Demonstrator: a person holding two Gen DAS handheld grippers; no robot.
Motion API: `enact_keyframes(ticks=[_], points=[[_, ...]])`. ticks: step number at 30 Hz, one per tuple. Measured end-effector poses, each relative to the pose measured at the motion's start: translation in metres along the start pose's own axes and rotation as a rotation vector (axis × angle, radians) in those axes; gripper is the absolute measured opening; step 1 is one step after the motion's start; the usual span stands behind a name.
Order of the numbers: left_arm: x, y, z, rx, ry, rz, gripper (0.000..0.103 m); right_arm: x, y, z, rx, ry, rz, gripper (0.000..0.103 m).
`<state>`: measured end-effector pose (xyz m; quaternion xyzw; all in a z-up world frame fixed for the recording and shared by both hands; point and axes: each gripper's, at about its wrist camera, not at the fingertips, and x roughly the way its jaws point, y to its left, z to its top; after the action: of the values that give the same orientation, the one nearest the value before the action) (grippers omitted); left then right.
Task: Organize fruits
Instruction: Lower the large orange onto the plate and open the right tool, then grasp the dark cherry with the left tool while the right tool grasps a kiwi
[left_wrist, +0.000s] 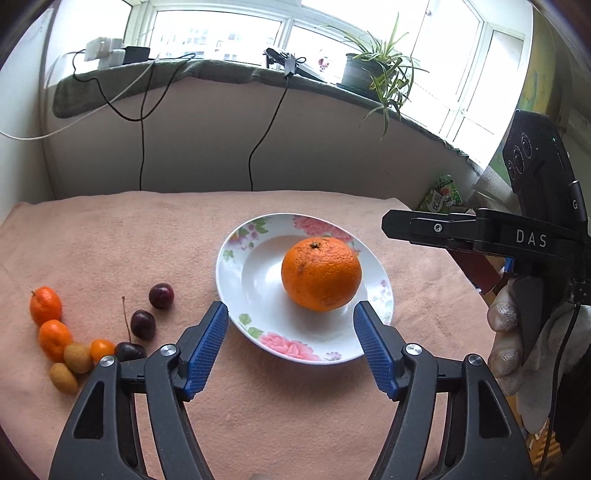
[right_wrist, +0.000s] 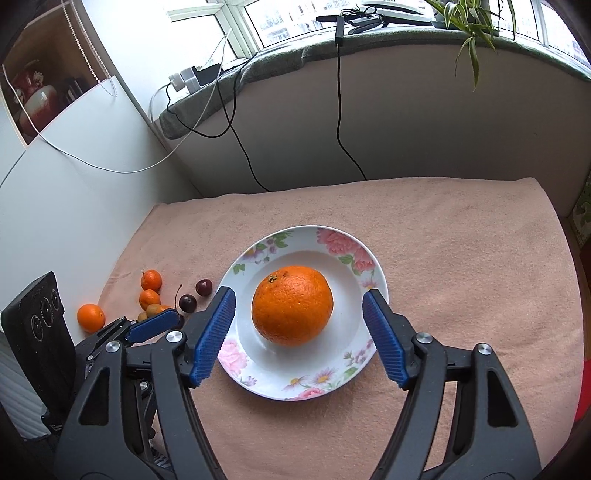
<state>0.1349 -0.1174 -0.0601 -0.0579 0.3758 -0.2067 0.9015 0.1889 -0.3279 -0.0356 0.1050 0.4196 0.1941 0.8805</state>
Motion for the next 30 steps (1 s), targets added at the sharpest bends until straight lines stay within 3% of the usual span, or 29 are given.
enact_keyframes(ticks=[4,11,14,27,30], points=[[-0.013,0.009,-0.008,-0.004,-0.014,0.022,0.070,-0.010,0.012,-0.008,-0.016,-0.072,0.026,0.074],[-0.041,0.027,-0.019,-0.009,-0.046,0.085,0.070,-0.015,0.055,-0.021,-0.167,-0.109,-0.003,0.076],[-0.050,0.039,-0.024,-0.031,-0.055,0.100,0.070,-0.012,0.073,-0.028,-0.228,-0.108,-0.026,0.089],[-0.080,0.101,-0.053,-0.168,-0.063,0.189,0.070,0.011,0.117,-0.053,-0.290,-0.068,0.071,0.089],[-0.082,0.114,-0.058,-0.194,-0.065,0.205,0.065,0.022,0.128,-0.059,-0.307,-0.043,0.089,0.089]])
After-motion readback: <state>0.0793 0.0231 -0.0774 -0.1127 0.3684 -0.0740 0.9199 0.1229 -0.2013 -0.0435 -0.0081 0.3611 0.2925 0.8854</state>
